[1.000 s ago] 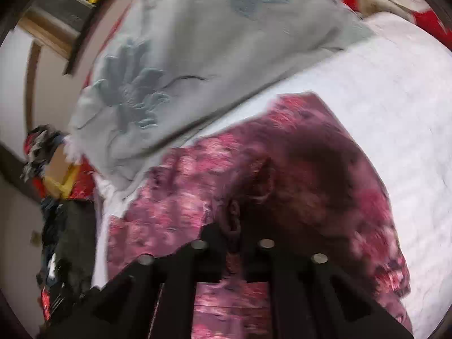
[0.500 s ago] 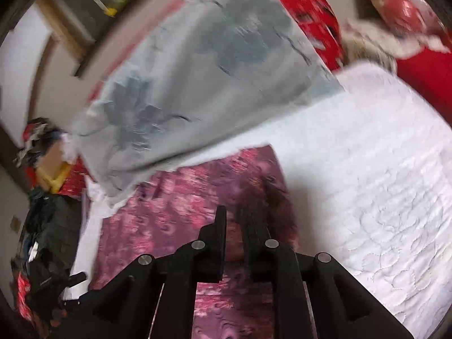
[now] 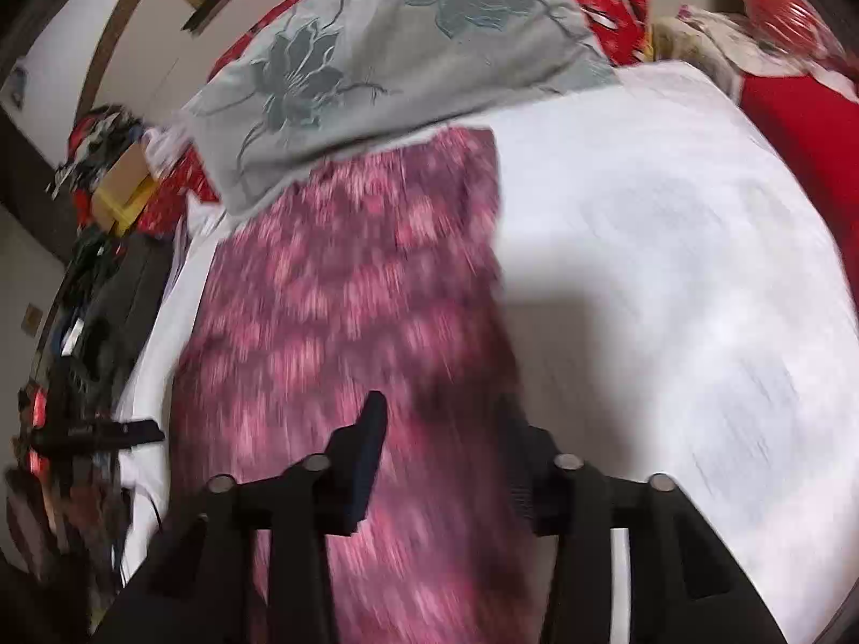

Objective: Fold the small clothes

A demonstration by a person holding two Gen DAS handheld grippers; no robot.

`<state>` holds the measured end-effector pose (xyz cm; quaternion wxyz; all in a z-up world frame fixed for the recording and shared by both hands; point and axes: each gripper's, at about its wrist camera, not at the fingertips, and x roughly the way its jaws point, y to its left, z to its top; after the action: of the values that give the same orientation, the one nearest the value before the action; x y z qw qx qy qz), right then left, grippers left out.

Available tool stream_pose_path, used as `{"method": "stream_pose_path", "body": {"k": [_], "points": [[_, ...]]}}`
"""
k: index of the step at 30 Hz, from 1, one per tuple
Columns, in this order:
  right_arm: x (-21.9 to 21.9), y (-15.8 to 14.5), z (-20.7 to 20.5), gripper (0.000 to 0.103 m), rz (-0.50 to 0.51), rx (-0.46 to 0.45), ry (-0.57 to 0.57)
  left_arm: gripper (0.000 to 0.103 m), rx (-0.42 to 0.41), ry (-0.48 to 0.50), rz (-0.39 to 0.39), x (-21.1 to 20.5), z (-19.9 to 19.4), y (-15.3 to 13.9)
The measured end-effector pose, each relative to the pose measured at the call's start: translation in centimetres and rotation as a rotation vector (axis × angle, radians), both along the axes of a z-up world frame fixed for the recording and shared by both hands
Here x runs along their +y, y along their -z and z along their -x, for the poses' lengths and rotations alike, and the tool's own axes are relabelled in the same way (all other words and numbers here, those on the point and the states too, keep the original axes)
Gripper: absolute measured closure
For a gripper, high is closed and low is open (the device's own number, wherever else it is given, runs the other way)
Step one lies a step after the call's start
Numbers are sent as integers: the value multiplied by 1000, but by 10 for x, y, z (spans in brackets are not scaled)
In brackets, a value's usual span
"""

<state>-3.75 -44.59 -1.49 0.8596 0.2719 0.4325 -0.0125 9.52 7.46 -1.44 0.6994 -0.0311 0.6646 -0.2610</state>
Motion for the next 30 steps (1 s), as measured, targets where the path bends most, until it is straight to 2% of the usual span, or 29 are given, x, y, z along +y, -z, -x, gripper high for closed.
{"method": "stream_pose_path", "body": {"k": [4, 8, 12, 14, 16, 18, 20, 21, 22, 23, 24, 27, 30], "points": [[-7, 27, 81, 52, -16, 75, 7, 39, 76, -36, 2, 35, 41, 18], [-1, 59, 131, 49, -137, 115, 26, 39, 178, -88, 39, 46, 66, 34], [16, 96, 151, 49, -234, 164, 9, 39, 214, -97, 46, 49, 86, 38], [23, 112, 154, 49, -280, 186, -2, 33, 222, -99, 42, 48, 93, 39], [28, 124, 156, 49, -355, 190, -21, 31, 212, -99, 32, 46, 97, 39], [32, 128, 157, 49, -410, 166, -48, 33, 180, -107, 30, 41, 99, 36], [36, 123, 156, 52, -444, 112, -78, 54, 156, -111, 37, 37, 102, 33], [37, 119, 155, 57, -459, 84, -98, 79, 139, -98, 20, 34, 103, 33], [40, 114, 155, 75, -455, 66, -118, 100, 133, -84, 2, 31, 104, 34], [43, 110, 154, 95, -434, 64, -133, 100, 153, -80, 11, 29, 105, 37], [46, 106, 153, 98, -409, 66, -151, 100, 162, -85, 19, 29, 106, 39], [47, 92, 156, 99, -372, 38, -166, 101, 158, -101, 56, 30, 107, 37], [44, 63, 161, 99, -357, -50, -163, 101, 168, -153, 179, 40, 100, 23]]}}
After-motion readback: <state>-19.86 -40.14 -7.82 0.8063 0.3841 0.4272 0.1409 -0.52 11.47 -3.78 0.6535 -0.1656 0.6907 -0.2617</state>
